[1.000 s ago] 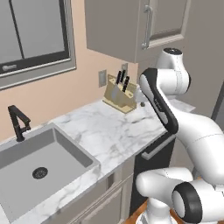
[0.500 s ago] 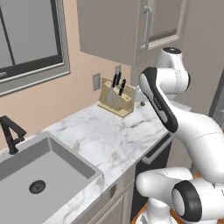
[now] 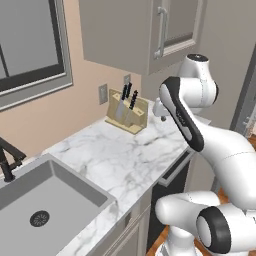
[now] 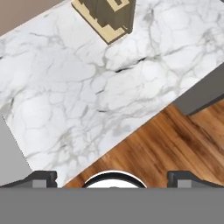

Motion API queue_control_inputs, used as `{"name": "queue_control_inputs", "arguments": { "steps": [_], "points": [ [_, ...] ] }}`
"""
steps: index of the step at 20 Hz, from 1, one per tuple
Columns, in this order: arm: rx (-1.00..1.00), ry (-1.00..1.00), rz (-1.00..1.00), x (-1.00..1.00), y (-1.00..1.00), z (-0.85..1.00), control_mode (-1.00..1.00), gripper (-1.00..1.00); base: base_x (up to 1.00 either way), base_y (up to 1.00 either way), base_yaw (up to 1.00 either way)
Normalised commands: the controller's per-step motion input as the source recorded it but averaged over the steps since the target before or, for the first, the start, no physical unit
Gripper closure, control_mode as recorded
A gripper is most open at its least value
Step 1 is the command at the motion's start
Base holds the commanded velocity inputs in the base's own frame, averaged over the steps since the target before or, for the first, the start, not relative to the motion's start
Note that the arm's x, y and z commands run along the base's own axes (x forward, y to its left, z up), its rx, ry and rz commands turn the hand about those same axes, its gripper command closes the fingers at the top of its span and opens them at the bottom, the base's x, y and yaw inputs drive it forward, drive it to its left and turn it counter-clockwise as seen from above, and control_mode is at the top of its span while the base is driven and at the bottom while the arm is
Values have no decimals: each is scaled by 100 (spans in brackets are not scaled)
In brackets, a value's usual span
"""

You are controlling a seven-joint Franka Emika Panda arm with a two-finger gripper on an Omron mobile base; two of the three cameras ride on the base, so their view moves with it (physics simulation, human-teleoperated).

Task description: Open the dishwasher door and pull out the top rack.

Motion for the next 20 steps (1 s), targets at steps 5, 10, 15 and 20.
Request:
{"name": "queue_control_inputs", "arguments": {
  "steps": [5,10,15,20],
  "points": [
    [0,0,0,0,0,0,100,-100,2,23,-11],
    [3,0,-9,0,-11,-24,-100,-100,2,3,-7],
    [45,-2,-24,-28,-95,-86,-100,-100,0,0,0],
    [54,0,-26,-30,-100,-100,-100,-100,0,0,0]
  ]
}}
